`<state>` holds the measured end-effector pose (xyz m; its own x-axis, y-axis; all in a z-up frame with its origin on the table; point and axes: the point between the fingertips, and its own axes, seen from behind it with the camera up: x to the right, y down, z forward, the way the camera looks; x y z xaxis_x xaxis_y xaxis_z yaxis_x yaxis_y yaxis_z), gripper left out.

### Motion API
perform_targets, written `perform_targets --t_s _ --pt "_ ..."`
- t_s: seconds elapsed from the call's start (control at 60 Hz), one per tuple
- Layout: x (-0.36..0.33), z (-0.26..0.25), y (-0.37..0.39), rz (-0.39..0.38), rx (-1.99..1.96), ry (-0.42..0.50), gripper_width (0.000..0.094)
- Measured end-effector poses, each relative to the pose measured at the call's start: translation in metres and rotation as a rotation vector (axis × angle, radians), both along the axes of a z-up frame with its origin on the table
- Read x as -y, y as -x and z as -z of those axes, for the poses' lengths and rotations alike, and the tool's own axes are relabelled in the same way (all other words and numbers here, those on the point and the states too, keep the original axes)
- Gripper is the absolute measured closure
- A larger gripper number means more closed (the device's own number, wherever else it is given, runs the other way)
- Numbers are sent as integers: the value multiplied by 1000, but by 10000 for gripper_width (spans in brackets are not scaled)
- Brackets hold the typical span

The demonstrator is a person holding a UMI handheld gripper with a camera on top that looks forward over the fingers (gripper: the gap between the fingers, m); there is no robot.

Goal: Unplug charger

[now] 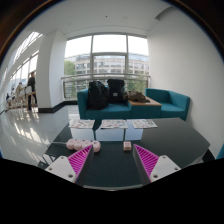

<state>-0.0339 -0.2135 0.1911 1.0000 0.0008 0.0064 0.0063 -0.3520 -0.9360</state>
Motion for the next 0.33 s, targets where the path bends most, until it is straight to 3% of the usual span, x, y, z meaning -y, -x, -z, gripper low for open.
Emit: perform_targets --t_s 0.333 --pt "8 10 -4 8 -17 22 148"
